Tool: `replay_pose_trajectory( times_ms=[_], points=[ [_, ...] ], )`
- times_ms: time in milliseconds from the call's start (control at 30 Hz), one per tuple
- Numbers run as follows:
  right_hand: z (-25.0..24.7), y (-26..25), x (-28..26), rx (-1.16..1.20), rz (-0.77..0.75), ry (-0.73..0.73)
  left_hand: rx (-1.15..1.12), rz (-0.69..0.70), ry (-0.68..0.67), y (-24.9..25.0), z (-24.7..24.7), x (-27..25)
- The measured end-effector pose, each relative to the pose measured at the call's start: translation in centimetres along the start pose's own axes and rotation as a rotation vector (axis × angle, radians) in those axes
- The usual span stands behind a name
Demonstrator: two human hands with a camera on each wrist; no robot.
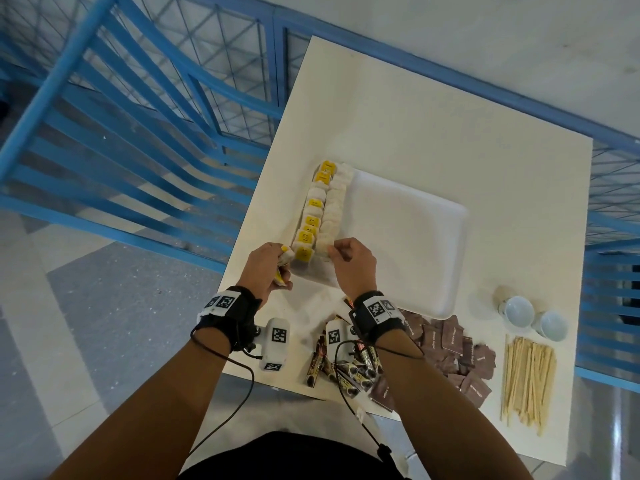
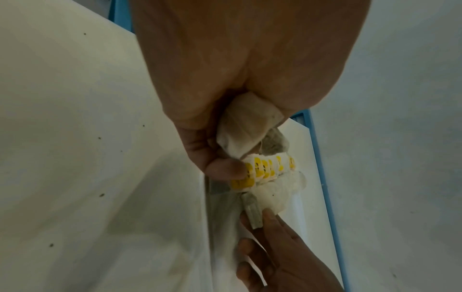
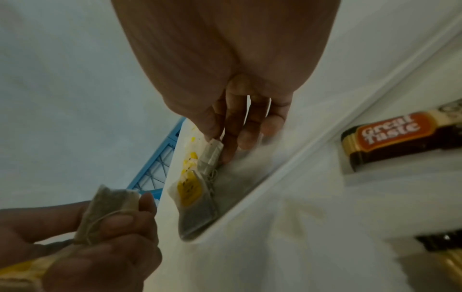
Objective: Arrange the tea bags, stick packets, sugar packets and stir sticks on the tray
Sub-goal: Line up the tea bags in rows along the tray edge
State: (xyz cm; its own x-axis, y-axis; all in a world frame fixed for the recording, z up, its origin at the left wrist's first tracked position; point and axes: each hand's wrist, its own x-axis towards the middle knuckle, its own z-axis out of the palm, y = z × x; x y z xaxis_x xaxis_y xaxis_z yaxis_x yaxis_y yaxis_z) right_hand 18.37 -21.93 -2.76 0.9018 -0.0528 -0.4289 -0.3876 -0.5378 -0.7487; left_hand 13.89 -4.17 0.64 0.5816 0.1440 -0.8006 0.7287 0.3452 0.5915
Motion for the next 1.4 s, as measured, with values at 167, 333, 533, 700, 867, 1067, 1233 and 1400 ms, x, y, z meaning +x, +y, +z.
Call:
replay_pose_trajectory(
  times_ms=[167,333,533,700,867,1067,1233,1400],
  points=[
    [0.8,0.1,0.0,-0.089,0.015,0.046,0.004,-0.005,0.010,0.1,-0.2,0.0],
    [0.9,0.0,0.0,-0.059,0.055,0.083,0.034,0.009,0.023,0.2,-0.5,0.2],
    [1.1,-0.1,0.0,-0.048,0.074,0.115,0.056,0.019,-0.008,0.1,-0.7,0.3],
    [0.9,-0.3,-0.2,-0.043,0.074,0.125,0.065,0.023,-0.021,0.0,-0.8,0.4],
    [0.7,-0.2,-0.6,-0.047,0.089,0.140,0.068,0.031,-0.022,-0.2,-1.0,0.5],
    [0.7,-0.1,-1.2,-0.054,0.090,0.132,0.105,0.089,-0.024,-0.5,-1.0,0.5],
    [0.5,-0.8,-1.8,-0.012,0.031,0.190,0.179,0.173,-0.018,-0.8,-1.2,0.6],
    [0.6,-2.5,-2.2,-0.032,-0.091,-0.097,0.291,0.291,-0.030,-0.8,-0.9,0.7]
  ],
)
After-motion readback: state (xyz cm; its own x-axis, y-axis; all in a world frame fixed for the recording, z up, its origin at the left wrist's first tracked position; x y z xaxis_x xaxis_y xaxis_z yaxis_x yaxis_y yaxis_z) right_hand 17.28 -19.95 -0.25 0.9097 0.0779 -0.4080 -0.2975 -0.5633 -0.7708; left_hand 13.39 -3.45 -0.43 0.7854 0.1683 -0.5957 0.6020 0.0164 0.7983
